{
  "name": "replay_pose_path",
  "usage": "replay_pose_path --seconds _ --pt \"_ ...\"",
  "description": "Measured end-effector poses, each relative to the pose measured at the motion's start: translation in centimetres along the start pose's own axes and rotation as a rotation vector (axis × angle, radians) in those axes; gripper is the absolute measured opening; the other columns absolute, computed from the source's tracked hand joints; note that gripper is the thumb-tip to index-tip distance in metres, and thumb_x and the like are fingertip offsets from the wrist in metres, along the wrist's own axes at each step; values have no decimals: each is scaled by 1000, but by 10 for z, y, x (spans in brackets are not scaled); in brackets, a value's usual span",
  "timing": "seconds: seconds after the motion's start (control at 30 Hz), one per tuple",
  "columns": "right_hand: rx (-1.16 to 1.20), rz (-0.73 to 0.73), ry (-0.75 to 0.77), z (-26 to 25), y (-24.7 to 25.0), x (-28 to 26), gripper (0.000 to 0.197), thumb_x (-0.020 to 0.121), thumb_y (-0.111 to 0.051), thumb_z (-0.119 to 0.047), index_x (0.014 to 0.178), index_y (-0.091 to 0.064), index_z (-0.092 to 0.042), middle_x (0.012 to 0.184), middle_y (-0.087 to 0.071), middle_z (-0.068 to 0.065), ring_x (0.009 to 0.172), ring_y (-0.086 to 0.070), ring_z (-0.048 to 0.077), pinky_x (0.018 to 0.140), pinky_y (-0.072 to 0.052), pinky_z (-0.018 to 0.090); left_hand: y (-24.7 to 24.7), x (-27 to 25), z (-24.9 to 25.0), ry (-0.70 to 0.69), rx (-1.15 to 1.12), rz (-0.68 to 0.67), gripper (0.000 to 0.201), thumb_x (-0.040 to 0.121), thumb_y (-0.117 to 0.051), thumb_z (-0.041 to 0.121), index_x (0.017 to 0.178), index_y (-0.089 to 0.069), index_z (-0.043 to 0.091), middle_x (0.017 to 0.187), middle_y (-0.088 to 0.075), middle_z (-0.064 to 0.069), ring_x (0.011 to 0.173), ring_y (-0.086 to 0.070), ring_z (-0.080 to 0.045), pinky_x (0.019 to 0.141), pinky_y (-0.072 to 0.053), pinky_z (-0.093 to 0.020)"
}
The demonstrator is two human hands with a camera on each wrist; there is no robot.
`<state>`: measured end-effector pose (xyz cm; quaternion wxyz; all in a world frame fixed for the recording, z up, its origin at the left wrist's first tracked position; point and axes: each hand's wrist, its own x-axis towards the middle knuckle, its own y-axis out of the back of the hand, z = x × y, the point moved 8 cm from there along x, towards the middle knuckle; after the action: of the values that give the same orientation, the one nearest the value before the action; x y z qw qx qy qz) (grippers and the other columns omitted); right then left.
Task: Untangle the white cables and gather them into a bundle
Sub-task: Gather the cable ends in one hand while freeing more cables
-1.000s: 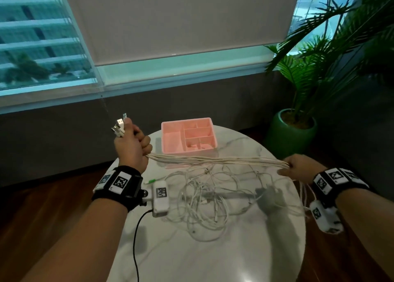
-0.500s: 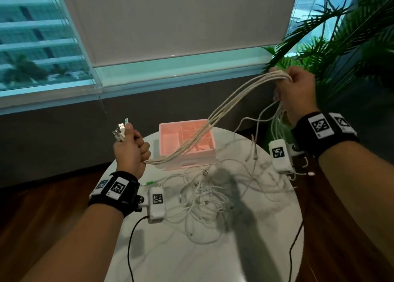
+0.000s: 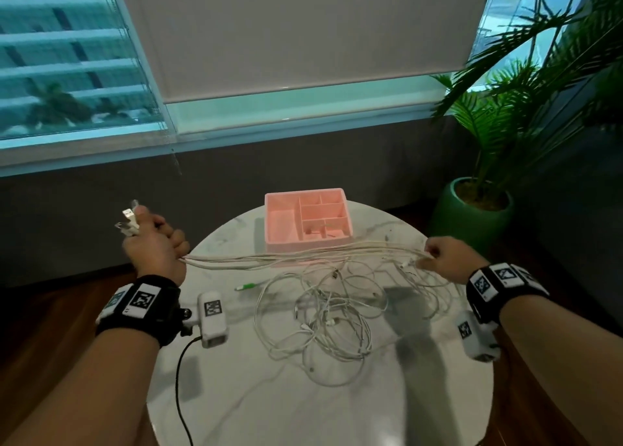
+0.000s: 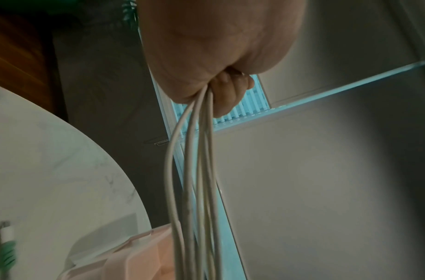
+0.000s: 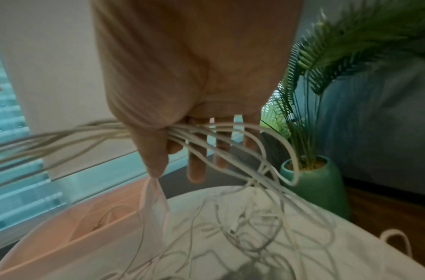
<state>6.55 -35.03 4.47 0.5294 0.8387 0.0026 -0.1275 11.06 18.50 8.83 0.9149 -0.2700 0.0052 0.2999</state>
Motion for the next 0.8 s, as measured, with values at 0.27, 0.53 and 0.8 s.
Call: replay_pose_path --seconds 0.27,0.53,0.8 --pt "597 366 61 -61 56 -2 46 100 -52 -39 62 -52 -13 53 -54 10 48 -56 24 60 -47 38 -23 -16 8 -65 90 -123 43 102 -51 49 69 -48 22 53 -29 7 41 -21 -8 39 -16 -18" --pt "864 88 400 -217 105 -31 15 103 -46 -29 96 -54 -19 68 -47 -8 53 -42 7 50 -40 23 -87 -72 -1 -146 297 -451 38 104 -54 38 74 -53 15 47 -36 8 37 -28 -6 38 -21 -16" --pt "358 -72 573 -259 -2 -42 13 105 -45 -27 97 -56 -28 78 -54 -13 62 -50 -3 59 -38 18 -121 -125 -38 -33 500 -696 30 94 -72 28 79 -56 8 52 -31 3 41 -26 -13 39 -23 -20"
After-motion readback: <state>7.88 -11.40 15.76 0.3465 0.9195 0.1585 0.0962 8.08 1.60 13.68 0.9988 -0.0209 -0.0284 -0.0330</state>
